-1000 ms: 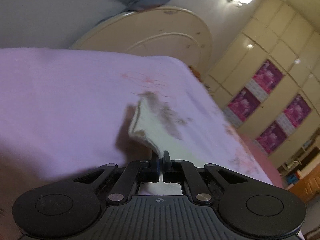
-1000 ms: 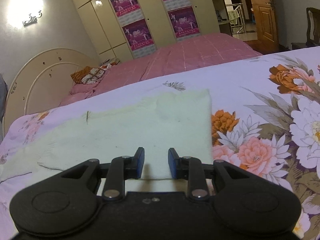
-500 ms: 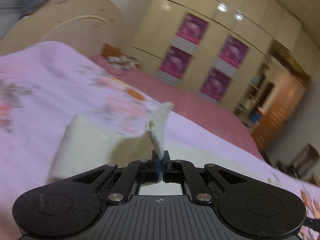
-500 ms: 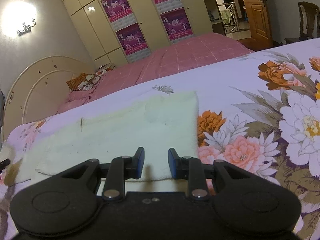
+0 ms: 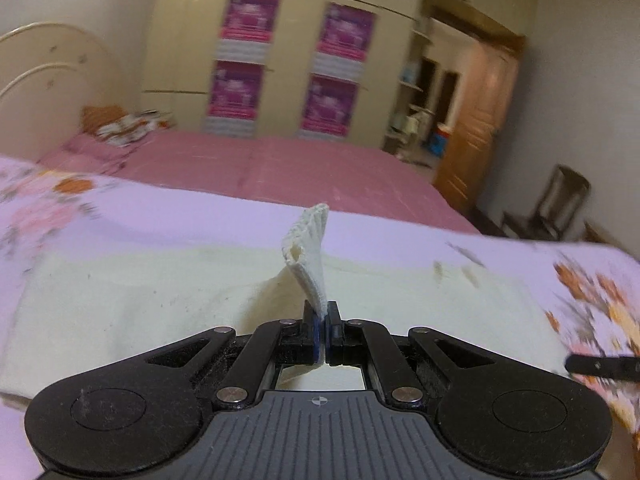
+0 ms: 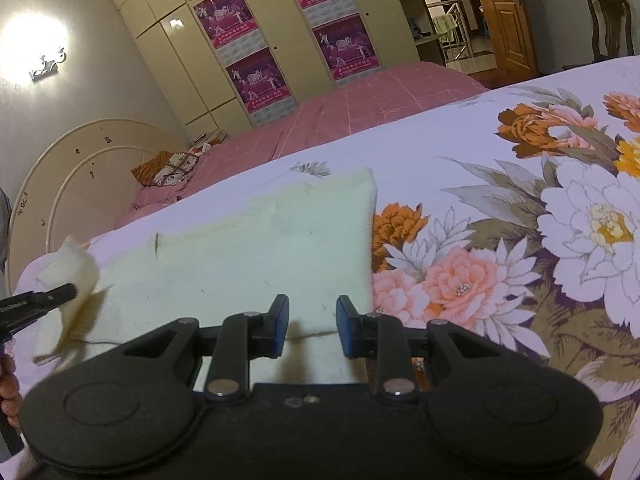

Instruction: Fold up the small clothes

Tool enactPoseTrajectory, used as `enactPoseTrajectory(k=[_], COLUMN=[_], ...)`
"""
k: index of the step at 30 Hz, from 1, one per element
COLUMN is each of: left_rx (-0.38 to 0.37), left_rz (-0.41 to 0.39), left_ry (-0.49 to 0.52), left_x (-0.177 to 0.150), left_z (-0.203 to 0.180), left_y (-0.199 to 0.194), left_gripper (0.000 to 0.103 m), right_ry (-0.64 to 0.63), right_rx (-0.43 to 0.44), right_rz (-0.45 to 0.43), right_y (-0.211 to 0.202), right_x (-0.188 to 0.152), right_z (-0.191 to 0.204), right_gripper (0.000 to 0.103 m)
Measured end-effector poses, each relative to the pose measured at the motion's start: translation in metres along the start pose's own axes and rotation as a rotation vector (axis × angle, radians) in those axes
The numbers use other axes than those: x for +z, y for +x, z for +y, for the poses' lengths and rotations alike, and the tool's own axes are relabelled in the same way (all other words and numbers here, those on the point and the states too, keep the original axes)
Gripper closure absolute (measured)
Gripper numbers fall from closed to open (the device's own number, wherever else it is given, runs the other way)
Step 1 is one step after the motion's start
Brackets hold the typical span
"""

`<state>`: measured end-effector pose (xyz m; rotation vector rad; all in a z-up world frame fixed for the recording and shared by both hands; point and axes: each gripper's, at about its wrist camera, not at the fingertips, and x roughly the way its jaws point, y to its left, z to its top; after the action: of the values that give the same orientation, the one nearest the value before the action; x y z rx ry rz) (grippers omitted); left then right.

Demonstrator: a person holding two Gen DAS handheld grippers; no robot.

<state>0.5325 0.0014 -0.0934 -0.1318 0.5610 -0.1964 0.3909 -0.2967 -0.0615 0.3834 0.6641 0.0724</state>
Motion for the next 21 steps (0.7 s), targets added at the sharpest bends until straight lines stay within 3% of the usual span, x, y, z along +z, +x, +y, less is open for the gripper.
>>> enactPoseTrajectory(k=[9, 16, 18, 19, 21], left_rx=[-0.093, -0.138, -0.118, -0.11, -0.14], left_rz=[0.067, 0.159, 0.155, 0.153, 0.132], left_ry=[0.098, 0.141, 0.16, 0.163, 0.148], left_x=[-0.011, -0.026, -0.028, -0.027, -0.026], left_z=[-0.089, -0.128, -0.139, -0.139, -0.14], left_y=[-0.005, 0.003, -0.002, -0.002, -0.013], left_gripper=[0.1, 0.1, 0.099, 0.092, 0.046], right_ry=[0.044, 0.113, 0.137, 0.15, 0.18], right_rx=[0.024, 0.067, 0.088, 0.104, 0.133], right_rz=[-0.008, -0.014, -0.015, -0.017, -0.019], right_y=[-0.002, -0.002, -0.002, -0.002, 0.0], right_x=[-0.006, -0.004, -0.003, -0.002, -0.001], right_z=[-0.004, -0.001, 0.0, 0.001, 0.003], right_gripper=[0.077, 0.075, 0.072, 0.068, 0.061])
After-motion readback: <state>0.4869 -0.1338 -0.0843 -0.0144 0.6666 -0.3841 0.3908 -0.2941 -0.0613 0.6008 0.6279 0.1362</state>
